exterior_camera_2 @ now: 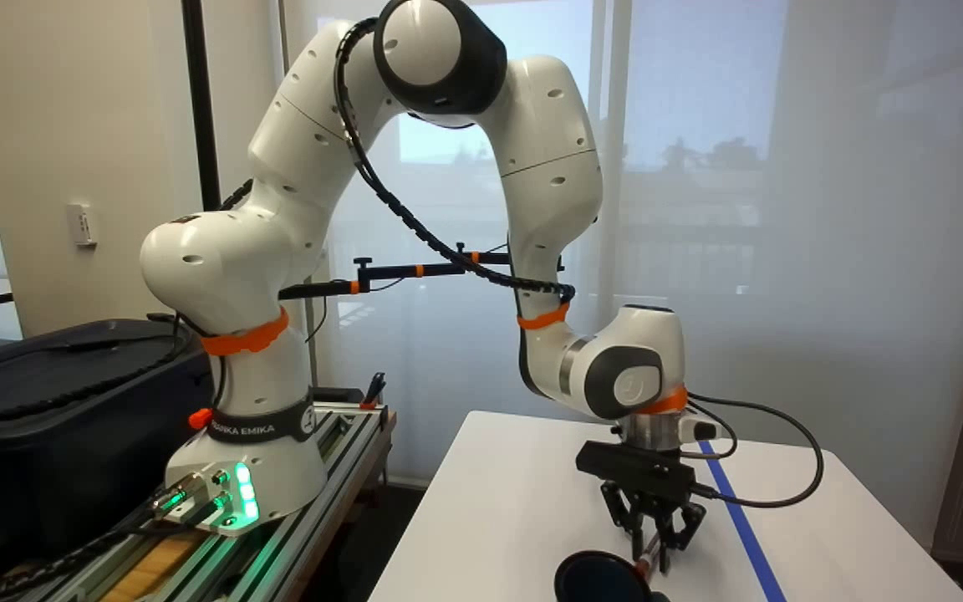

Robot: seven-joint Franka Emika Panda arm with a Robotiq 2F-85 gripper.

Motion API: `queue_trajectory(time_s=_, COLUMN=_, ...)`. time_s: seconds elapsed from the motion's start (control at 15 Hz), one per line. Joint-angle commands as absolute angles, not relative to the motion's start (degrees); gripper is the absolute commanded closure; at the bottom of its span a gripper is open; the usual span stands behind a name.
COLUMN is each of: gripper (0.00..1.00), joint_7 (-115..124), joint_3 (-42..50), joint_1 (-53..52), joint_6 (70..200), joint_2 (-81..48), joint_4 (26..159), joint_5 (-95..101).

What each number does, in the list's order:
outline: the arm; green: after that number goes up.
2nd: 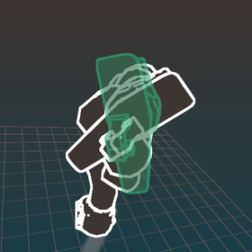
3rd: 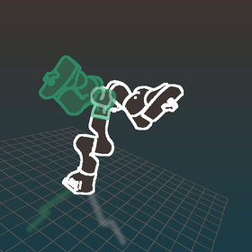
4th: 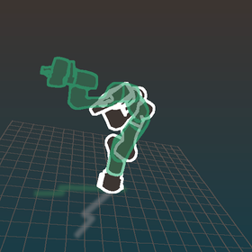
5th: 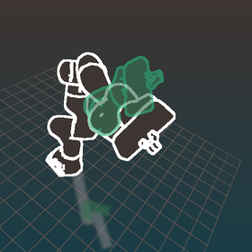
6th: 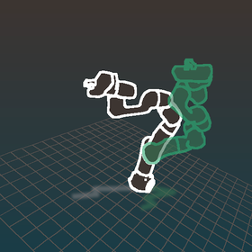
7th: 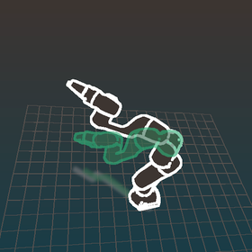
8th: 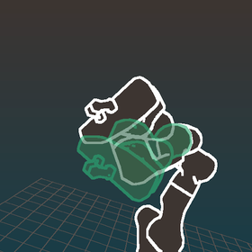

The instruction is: Remove the marker from the cup and put it on the table

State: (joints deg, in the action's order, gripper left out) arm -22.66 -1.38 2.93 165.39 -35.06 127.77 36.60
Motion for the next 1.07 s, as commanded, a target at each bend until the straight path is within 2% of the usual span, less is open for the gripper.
queue_trajectory(time_s=0.0, gripper=0.36, joint_7=-25.2, joint_3=-2.1, joint_1=3.1, joint_6=164.2, joint_2=-36.4, joint_4=125.3, joint_5=33.4)
queue_trajectory(time_s=0.33, gripper=0.01, joint_7=-23.1, joint_3=-0.8, joint_1=0.7, joint_6=160.6, joint_2=-31.0, joint_4=127.4, joint_5=32.6)
queue_trajectory(time_s=0.73, gripper=0.0, joint_7=-25.5, joint_3=-2.3, joint_1=1.5, joint_6=151.8, joint_2=-21.7, joint_4=132.8, joint_5=29.0)
queue_trajectory(time_s=0.93, gripper=0.0, joint_7=-29.5, joint_3=-3.6, joint_1=3.4, joint_6=151.5, joint_2=-18.1, joint_4=135.7, joint_5=26.3)
queue_trajectory(time_s=1.0, gripper=0.0, joint_7=-26.3, joint_3=-1.6, joint_1=1.2, joint_6=152.3, joint_2=-22.3, joint_4=132.1, joint_5=28.6)
